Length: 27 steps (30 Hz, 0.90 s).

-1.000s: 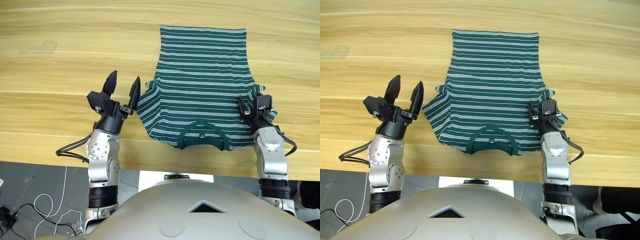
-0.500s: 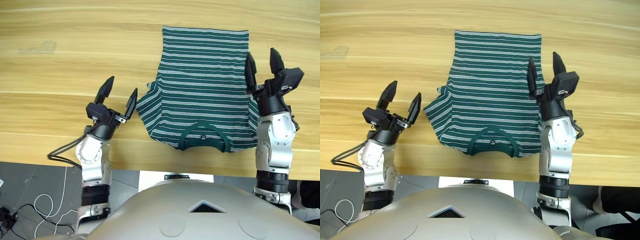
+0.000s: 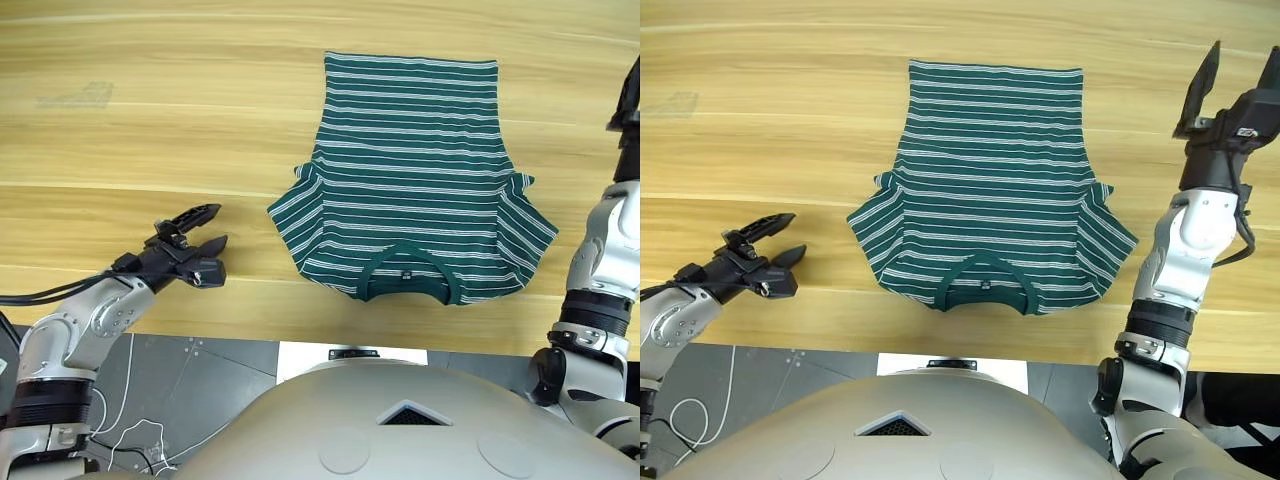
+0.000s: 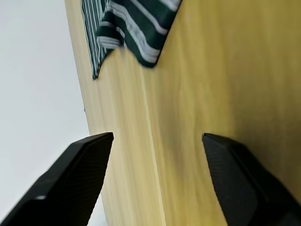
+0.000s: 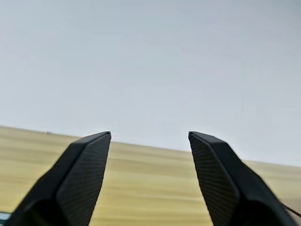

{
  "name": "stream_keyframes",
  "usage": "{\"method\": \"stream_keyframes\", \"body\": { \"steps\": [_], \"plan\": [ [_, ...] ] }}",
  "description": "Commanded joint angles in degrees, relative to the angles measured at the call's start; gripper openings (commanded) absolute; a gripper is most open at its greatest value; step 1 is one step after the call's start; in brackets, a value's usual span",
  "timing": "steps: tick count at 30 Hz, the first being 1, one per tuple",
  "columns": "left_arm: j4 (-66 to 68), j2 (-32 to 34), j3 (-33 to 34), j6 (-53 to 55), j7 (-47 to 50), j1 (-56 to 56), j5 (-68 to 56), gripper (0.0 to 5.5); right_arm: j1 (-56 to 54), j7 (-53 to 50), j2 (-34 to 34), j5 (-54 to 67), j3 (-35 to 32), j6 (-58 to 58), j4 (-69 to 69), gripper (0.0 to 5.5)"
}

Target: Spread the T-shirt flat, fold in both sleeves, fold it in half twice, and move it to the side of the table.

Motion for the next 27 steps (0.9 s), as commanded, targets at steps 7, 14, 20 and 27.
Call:
{"method": "stream_keyframes", "body": {
  "steps": [7, 14, 20, 27],
  "plan": [
    [6.76, -4.30, -15.10, -0.37, 1.20, -9.47, 4.97, 3.52, 1.74, 0.25, -0.26, 1.91, -0.83, 6.15, -11.15, 3.06],
    [15.80, -6.23, -21.32, 1.19, 5.30, -17.40, 6.91, 3.52, 4.48, 0.36, 0.19, 2.57, -1.15, 6.78, -13.09, 3.06],
    [17.77, -4.77, -23.73, 1.66, 7.14, -18.78, 6.98, 3.52, 5.06, 0.42, 0.46, 2.80, -0.86, 6.80, -13.04, 3.06],
    [19.48, -4.86, -26.88, 1.50, 8.16, -21.24, 7.85, 2.62, 5.31, 0.59, 0.54, 3.47, -1.14, 7.09, -13.25, 3.06]
  ]
}}
